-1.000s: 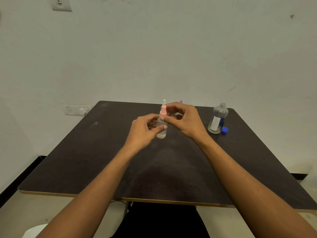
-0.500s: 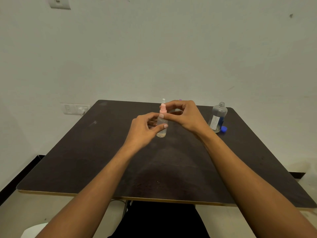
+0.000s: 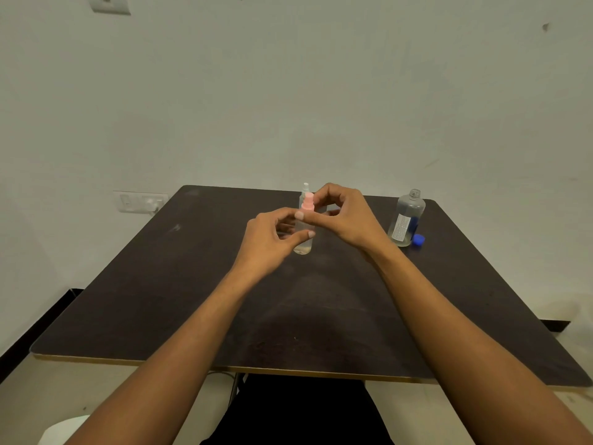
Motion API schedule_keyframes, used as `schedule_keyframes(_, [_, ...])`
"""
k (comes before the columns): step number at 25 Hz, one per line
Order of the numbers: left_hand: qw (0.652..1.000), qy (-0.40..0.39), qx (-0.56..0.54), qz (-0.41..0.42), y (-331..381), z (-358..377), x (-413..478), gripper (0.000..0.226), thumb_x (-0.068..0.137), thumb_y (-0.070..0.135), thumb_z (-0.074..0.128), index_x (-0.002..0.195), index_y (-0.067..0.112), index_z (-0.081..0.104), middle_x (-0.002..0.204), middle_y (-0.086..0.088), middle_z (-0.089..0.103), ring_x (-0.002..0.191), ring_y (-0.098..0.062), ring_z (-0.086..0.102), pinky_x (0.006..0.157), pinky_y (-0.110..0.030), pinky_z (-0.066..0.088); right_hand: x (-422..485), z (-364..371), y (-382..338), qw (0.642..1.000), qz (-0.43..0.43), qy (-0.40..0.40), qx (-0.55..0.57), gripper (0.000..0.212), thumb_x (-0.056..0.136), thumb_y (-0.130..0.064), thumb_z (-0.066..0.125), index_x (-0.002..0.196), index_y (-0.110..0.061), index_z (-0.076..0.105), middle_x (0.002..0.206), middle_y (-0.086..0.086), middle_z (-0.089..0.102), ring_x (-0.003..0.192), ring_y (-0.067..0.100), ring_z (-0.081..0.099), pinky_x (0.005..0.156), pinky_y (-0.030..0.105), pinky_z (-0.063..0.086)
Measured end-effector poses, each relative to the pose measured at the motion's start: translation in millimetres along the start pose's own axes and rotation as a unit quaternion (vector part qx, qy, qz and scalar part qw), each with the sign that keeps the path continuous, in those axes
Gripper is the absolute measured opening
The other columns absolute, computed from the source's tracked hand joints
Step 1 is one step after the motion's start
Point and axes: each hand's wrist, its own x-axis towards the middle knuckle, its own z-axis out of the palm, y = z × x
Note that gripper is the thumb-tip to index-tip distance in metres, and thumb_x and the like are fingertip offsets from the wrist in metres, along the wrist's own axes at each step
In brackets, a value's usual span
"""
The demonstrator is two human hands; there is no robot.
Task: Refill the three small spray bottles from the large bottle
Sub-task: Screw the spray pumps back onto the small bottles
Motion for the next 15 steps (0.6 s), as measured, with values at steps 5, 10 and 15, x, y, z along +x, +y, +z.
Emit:
schedule_keyframes(5, [1.000,0.002,-0.014,-0.003,0.6,0.4,-1.0,0.044,0.088,0.036,0.082,0.130,0.026,0.072,0.113,0.010,0.076,0.101,-0.001,0.070,0.087,-0.013,0.051,-0.6,1.9,1.5,0.999,0.007,-0.049,0.016,0.046,0.086,-0.059,0.075,0.123,-0.030,0.071,0.118,-0.015,0.072,0.114,0.004,0.066,0.101,0.030,0.053])
schedule_keyframes(10, [1.000,0.000,-0.009,0.012,0.2,-2.0,0.9,0.043,0.087,0.034,0.084,0.128,0.026,0.073,0.111,0.012,0.076,0.102,0.000,0.071,0.088,-0.016,0.053,-1.7,0.0,4.5,0.999,-0.006,-0.022,0.043,0.030,0.086,-0.040,0.085,0.108,-0.022,0.077,0.107,-0.010,0.077,0.108,0.008,0.070,0.089,0.032,0.056])
schedule_keyframes(15, [1.000,0.002,-0.015,0.011,1.6,0.5,-1.0,0.041,0.088,0.035,0.083,0.126,0.027,0.074,0.109,0.013,0.077,0.101,0.001,0.071,0.089,-0.015,0.054,-1.5,5.3,3.7,0.999,0.006,-0.034,0.022,0.050,0.081,-0.060,0.078,0.119,-0.028,0.069,0.116,-0.013,0.071,0.113,0.009,0.066,0.100,0.035,0.056])
